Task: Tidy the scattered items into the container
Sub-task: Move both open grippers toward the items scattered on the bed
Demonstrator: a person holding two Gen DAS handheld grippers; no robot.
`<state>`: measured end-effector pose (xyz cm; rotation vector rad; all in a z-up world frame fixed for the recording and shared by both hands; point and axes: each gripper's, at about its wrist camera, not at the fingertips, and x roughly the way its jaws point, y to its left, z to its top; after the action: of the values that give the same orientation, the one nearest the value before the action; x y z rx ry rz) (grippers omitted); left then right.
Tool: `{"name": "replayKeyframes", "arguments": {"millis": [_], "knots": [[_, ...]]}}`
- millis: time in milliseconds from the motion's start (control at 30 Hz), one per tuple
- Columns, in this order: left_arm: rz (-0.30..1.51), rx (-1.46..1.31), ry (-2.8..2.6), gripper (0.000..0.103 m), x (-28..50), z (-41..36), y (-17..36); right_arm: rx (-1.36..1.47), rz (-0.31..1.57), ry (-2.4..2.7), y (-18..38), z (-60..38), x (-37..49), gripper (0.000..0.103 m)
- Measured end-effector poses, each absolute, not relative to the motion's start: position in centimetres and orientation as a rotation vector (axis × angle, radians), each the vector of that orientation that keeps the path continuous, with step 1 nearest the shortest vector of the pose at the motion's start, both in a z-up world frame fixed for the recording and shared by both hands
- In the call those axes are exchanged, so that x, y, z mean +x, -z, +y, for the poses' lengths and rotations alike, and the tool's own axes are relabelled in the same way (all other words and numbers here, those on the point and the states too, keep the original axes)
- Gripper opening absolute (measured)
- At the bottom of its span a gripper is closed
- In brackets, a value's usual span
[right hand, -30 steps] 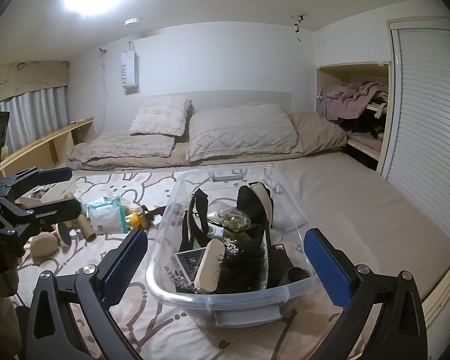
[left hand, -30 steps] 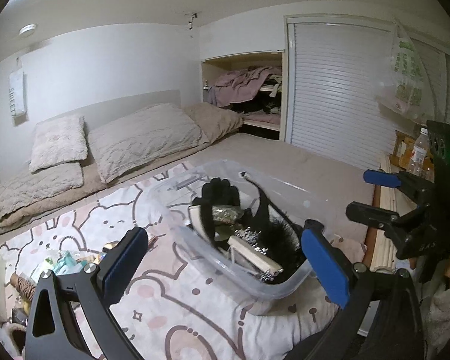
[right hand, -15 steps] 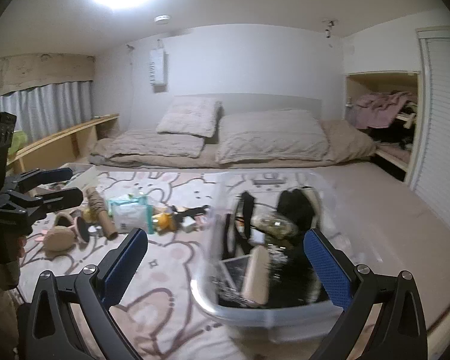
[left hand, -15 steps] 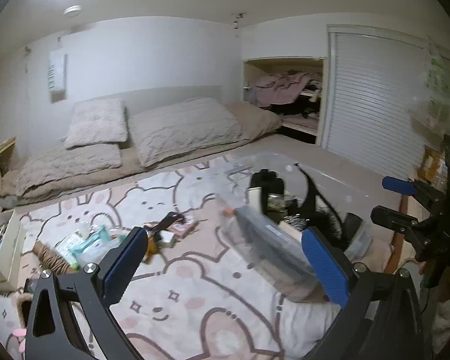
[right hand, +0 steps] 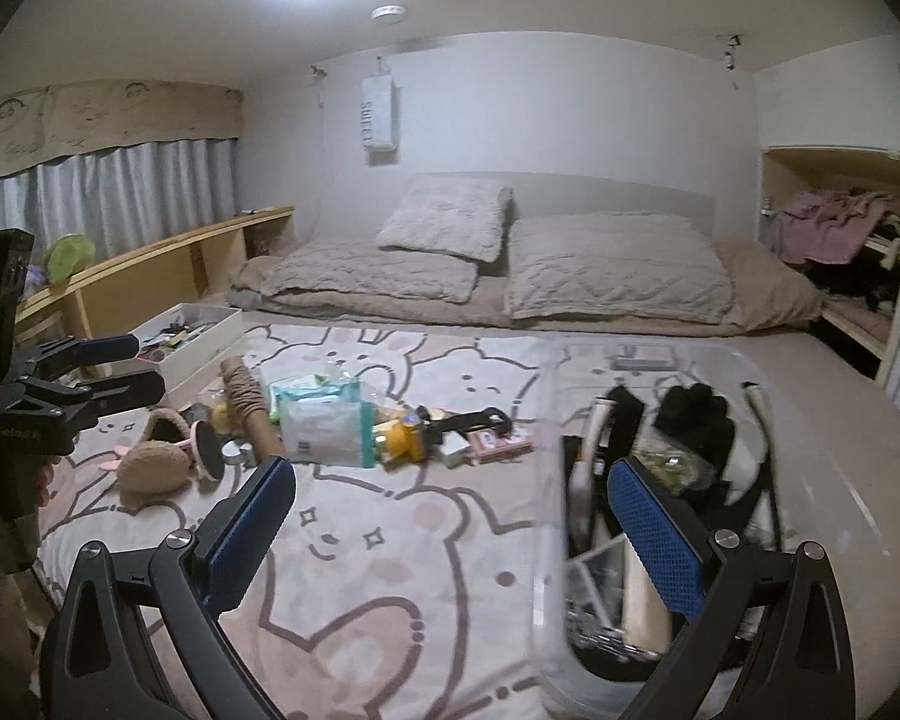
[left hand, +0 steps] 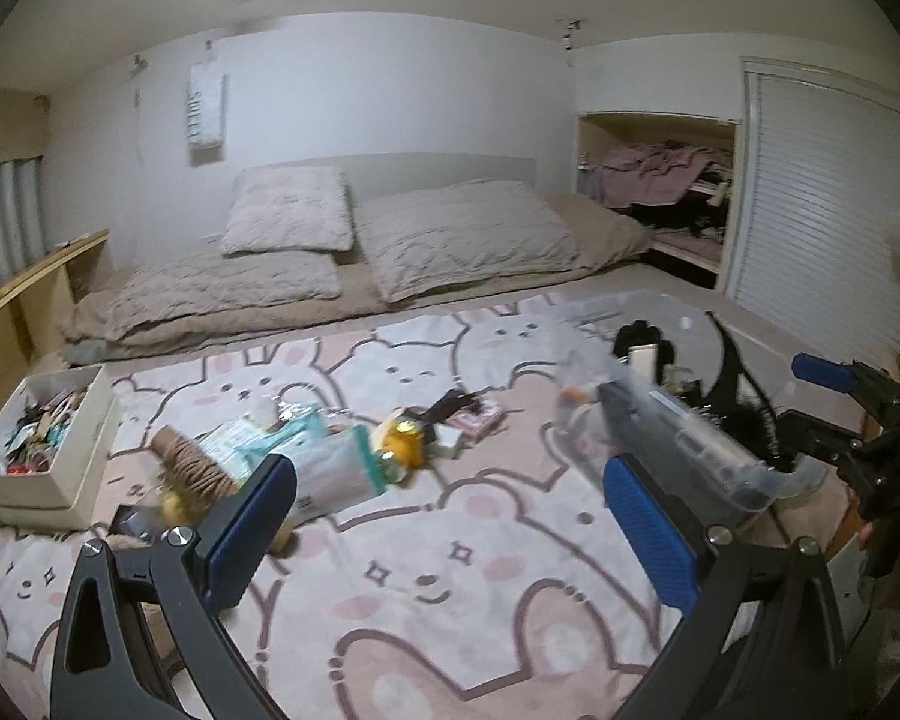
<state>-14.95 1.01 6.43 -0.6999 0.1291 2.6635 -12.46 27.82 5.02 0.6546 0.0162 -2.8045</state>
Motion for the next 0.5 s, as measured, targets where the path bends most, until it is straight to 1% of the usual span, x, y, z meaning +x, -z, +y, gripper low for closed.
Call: {"name": "replayKeyframes", "arguments": {"millis": [500], "knots": [[0.080,-0.799,-2.754,0.103,-16.9,-3.9,-3.2,0.737,0.056,2.698,-1.8,23.0,-16.1,0.103]]}}
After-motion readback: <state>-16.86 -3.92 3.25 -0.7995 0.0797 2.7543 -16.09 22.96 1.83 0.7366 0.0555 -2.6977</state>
